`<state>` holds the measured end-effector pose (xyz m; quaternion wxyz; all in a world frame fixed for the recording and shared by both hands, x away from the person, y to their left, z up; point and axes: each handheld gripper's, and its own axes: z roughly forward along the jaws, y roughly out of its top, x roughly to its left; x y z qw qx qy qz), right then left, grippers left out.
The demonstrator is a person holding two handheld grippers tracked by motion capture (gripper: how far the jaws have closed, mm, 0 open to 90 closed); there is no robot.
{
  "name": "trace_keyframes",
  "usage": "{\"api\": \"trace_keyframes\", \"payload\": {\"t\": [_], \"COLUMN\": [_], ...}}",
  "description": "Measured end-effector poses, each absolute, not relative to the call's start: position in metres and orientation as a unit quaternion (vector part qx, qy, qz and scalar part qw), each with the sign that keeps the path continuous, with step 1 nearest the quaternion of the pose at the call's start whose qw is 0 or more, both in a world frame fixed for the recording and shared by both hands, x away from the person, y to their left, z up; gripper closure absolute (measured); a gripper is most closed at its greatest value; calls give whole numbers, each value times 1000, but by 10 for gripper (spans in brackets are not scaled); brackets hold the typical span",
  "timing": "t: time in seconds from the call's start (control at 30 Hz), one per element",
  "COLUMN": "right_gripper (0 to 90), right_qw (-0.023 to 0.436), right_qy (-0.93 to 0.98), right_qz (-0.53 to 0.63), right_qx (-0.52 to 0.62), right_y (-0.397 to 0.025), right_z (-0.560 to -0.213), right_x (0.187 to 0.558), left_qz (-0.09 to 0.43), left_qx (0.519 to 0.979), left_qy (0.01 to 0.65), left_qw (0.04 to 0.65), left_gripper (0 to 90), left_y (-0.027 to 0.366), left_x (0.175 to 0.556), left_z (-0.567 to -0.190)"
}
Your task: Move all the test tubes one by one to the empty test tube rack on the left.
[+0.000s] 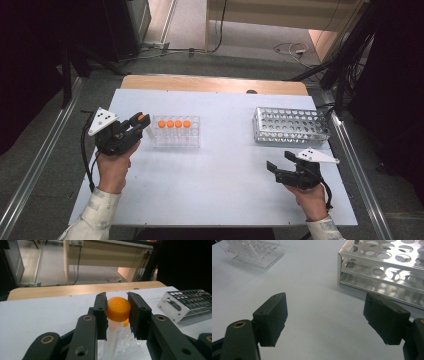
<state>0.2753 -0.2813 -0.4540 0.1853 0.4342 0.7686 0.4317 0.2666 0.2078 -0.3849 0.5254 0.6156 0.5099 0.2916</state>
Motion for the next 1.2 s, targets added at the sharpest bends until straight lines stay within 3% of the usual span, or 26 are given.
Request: {"api": "trace_keyframes", "payload": {"t": [0.6,1.2], "right_gripper": [182,183], "right_qw": [183,181], "right_qy": [766,768], "right_qz": [435,433], "right_qx": [437,437], "right_y": [-284,-283], "right_z": [-454,-455], "right_x": [276,276], "left_qz": [319,333], "left_qx": [613,623], "left_qy": [520,521], "left_qw": [502,479], "left_gripper": [697,695], "left_y": [196,187], "left_x": [299,301], "left_z": [-390,-418]}}
